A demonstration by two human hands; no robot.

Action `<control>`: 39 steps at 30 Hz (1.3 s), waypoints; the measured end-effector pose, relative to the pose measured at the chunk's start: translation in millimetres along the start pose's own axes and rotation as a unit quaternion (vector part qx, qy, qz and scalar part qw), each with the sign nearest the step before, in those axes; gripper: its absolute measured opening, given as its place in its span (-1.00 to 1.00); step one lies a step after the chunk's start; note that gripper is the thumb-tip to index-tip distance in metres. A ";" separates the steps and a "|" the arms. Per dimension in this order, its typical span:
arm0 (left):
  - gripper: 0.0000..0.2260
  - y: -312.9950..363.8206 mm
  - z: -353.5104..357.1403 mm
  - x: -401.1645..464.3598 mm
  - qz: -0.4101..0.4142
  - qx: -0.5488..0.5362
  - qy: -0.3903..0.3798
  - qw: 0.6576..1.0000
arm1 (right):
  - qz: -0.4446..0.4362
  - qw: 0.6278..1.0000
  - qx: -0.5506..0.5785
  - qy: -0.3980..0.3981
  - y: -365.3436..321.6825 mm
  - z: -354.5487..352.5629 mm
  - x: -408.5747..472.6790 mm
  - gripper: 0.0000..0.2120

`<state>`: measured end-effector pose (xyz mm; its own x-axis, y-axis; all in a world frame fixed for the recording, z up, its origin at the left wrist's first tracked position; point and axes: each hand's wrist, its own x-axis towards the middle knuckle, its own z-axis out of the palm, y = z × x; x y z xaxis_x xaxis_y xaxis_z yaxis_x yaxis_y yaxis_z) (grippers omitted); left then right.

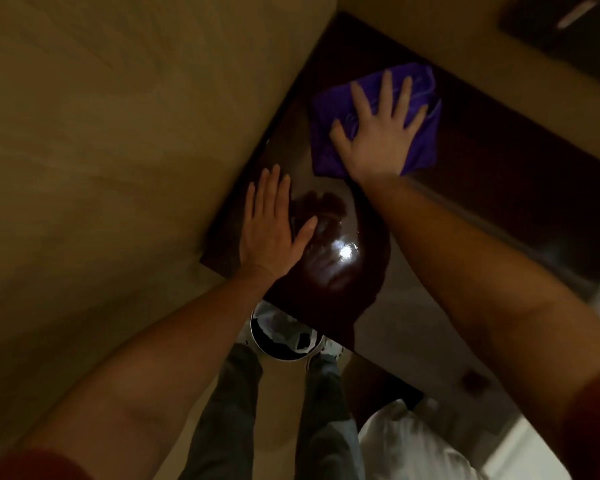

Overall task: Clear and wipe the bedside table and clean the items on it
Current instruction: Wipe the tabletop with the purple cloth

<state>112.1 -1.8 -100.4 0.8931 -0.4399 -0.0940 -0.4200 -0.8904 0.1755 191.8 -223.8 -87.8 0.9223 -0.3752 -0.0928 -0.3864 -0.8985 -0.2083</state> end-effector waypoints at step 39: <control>-0.28 -19.6 -14.1 -51.4 -0.010 -0.219 0.054 0.974 | -0.115 0.993 -0.020 -0.028 9.3 10.7 -230.3 -0.41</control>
<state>76.8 40.0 -85.2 0.9219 -0.3875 -0.0019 -0.3150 -0.7522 0.5787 -24.3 -143.3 -78.7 0.9839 -0.1470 -0.1016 -0.1643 -0.9678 -0.1908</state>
